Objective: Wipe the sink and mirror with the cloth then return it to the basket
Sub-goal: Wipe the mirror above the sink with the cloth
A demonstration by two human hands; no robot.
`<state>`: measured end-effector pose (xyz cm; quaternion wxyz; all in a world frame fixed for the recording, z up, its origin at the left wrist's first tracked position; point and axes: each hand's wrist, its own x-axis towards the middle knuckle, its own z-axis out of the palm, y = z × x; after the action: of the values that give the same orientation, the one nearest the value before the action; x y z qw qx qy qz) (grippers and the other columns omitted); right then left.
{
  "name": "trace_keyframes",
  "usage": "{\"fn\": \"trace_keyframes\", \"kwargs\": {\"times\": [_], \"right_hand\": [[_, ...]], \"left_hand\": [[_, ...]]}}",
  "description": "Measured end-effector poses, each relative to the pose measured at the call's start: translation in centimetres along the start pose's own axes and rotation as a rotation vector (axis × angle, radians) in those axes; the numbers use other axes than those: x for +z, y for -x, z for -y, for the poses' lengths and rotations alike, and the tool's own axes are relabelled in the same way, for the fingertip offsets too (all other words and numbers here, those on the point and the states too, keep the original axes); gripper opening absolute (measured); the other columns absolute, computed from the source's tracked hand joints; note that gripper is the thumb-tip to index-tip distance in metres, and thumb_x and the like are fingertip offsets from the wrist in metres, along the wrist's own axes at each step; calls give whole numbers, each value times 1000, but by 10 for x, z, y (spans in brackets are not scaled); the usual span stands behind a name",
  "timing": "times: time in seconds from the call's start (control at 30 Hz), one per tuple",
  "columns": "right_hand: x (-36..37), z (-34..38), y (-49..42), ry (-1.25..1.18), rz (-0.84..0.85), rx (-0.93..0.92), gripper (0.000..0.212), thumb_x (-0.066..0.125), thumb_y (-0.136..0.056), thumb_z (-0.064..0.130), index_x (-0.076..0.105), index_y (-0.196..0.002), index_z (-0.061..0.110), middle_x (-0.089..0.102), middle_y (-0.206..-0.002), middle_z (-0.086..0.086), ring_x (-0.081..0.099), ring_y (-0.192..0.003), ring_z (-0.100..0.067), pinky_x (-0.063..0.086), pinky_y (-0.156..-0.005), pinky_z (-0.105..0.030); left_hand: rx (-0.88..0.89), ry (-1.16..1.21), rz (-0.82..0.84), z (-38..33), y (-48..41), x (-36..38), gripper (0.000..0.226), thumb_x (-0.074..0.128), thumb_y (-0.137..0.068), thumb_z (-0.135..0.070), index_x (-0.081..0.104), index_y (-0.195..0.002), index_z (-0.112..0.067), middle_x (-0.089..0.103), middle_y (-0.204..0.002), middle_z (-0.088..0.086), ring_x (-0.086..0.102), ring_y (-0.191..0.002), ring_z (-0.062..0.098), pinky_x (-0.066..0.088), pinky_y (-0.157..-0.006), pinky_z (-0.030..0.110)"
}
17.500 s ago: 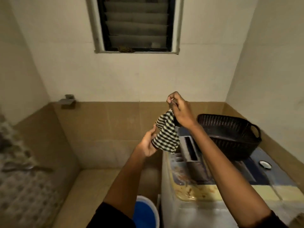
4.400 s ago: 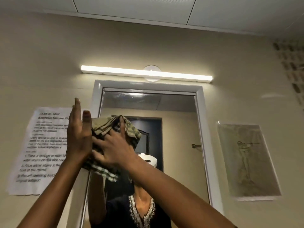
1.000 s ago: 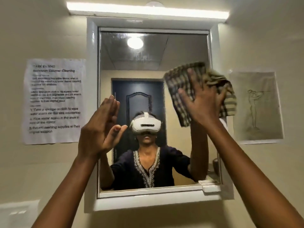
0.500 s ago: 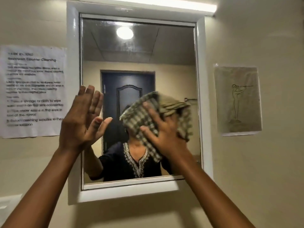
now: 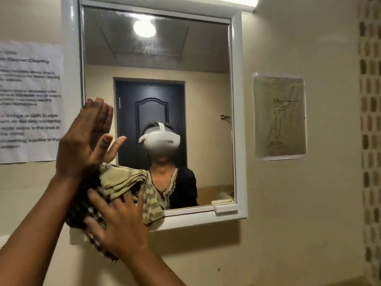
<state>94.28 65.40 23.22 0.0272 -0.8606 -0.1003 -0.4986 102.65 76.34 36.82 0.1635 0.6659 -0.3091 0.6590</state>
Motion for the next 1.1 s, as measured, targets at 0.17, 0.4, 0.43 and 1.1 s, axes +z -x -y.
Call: {"fn": "trace_keyframes", "kwargs": {"times": [0.17, 0.4, 0.43, 1.1], "right_hand": [[-18, -58, 20, 33, 3, -15, 58, 35, -92, 55, 11, -145, 48, 68, -95, 11, 58, -100, -18, 22, -105, -42], [-40, -125, 46, 211, -35, 445, 59, 34, -85, 43, 39, -139, 20, 50, -141, -14, 59, -113, -37, 37, -99, -63], [-42, -122, 39, 202, -56, 487, 59, 34, -85, 42, 42, -138, 16, 50, -140, -16, 58, -113, -40, 39, -97, -63], [-68, -236, 91, -576, -226, 203, 39, 38, -98, 28, 34, -136, 35, 10, -153, 20, 21, -139, 5, 27, -113, -22]], "left_hand": [[15, -7, -55, -3, -3, -3, 78, 56, -87, -44, 18, -150, -18, 13, -158, -12, 15, -147, 11, 20, -118, 23], [-24, 95, -69, -27, -3, -23, 74, 38, -90, -54, 28, -146, -7, 27, -149, 1, 27, -140, 18, 32, -109, 35], [-35, 106, -62, -29, -3, -25, 77, 34, -91, -58, 30, -146, -4, 29, -149, 4, 28, -139, 21, 33, -108, 37], [-9, 88, -44, -22, 0, -21, 74, 41, -91, -55, 29, -146, -7, 33, -152, 15, 25, -141, 17, 17, -114, 11]]}}
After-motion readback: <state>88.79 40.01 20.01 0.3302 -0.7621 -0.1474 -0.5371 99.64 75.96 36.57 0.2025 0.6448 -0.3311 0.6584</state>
